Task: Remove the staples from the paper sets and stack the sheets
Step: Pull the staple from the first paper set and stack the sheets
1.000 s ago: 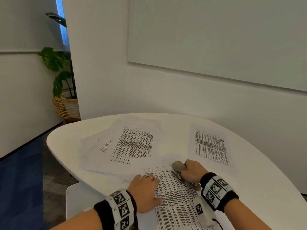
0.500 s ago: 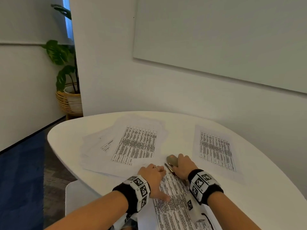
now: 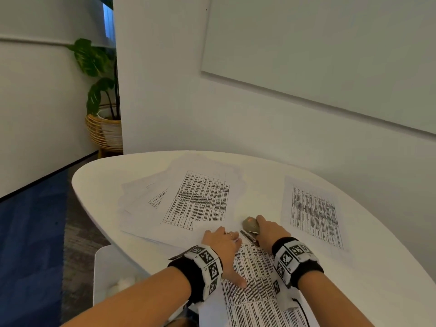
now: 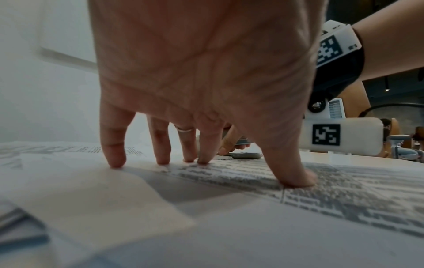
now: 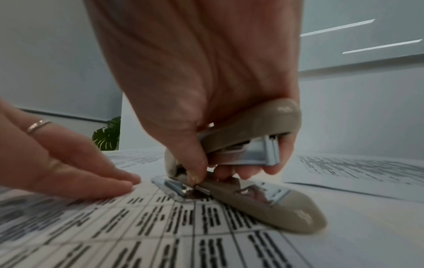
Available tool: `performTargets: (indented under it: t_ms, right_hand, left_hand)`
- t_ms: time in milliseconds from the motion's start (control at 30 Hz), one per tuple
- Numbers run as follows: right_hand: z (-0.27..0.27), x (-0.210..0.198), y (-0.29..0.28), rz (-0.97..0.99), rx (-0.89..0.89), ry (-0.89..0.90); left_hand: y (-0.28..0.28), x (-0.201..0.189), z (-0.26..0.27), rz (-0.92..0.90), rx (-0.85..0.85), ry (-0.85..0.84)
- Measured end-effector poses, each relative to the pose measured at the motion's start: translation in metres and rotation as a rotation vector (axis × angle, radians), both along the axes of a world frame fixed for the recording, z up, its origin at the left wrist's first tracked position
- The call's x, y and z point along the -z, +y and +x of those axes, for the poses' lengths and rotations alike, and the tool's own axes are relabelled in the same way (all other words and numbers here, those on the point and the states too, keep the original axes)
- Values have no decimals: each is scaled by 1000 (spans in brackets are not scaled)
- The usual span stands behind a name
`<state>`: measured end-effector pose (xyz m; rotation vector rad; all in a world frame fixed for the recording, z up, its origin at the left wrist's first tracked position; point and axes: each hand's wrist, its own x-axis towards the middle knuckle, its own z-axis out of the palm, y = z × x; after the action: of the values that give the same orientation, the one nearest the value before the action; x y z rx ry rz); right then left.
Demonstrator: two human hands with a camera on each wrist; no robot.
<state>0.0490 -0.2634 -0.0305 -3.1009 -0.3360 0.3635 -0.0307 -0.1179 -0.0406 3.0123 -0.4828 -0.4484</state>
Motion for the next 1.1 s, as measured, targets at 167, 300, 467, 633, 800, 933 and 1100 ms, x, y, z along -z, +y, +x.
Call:
performTargets:
  t_ms: [167,300,467,633,800,933,1100]
  right_hand:
    - [-2,3,4,-49,17,-26]
    - [-5,8,15,27,118,-34]
    - [-7,10,19,32,132,-67]
    - [4,5,14,-90,-44,-154]
    - [4,8,20,-38,53,-136]
    - [4,8,25,1,83,-124]
    - [17,8,24,-73,-36,-145]
  left_hand:
    - [-1,-1,-1,-7,-14,1]
    - [-1,-1,2,5,-12,0]
    - [-2,1,5,42,-1,-20]
    - [-4,-3,7,63,29,-38]
    - [-3,-1,6,58,13,-10]
    - [-3,0,9,56,14,-16]
    - [-4,-4,6,77,15,-18]
